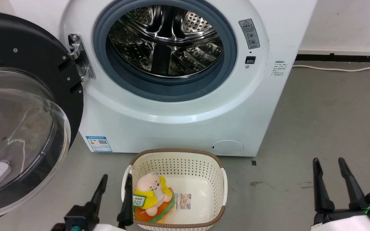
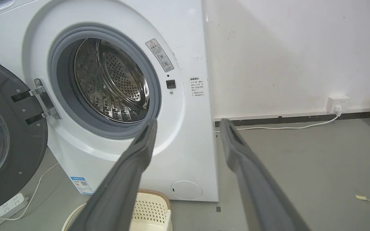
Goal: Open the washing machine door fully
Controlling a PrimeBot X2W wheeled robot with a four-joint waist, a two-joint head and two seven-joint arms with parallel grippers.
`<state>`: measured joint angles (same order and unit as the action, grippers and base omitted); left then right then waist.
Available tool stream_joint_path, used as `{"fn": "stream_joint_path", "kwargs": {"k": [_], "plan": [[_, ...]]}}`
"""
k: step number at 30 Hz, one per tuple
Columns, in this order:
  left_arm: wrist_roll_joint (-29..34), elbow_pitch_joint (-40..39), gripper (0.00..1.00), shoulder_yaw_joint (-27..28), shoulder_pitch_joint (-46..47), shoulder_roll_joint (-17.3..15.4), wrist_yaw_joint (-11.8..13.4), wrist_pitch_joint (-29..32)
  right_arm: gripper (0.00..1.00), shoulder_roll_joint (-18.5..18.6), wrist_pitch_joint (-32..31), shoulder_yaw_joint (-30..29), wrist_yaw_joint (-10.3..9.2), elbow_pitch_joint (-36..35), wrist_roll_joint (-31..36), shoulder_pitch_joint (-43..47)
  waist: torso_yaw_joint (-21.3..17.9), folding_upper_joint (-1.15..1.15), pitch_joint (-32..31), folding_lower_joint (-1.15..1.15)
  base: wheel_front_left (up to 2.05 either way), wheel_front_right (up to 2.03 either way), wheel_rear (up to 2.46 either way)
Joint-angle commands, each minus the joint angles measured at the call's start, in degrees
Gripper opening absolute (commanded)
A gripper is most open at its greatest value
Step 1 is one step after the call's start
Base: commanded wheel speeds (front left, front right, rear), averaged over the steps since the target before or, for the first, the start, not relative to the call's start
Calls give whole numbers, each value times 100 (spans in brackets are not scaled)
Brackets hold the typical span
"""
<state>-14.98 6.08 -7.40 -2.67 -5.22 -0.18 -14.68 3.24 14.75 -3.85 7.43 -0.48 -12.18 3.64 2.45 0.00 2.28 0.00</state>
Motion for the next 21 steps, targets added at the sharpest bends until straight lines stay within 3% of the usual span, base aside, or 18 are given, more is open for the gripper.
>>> {"fn": "stream_joint_path", "kwargs": {"k": [1,21], "plan": [[67,35,100,-22,-87,18,-1,-30,100,-31,25,17,6,34,-5,81,-3,0,-10,0,0,0,0],[1213,-408,100,-64,-260,147,112,-31,100,-35,25,70,6,318,-73,157,93,0,-111,0,0,0,0]]}}
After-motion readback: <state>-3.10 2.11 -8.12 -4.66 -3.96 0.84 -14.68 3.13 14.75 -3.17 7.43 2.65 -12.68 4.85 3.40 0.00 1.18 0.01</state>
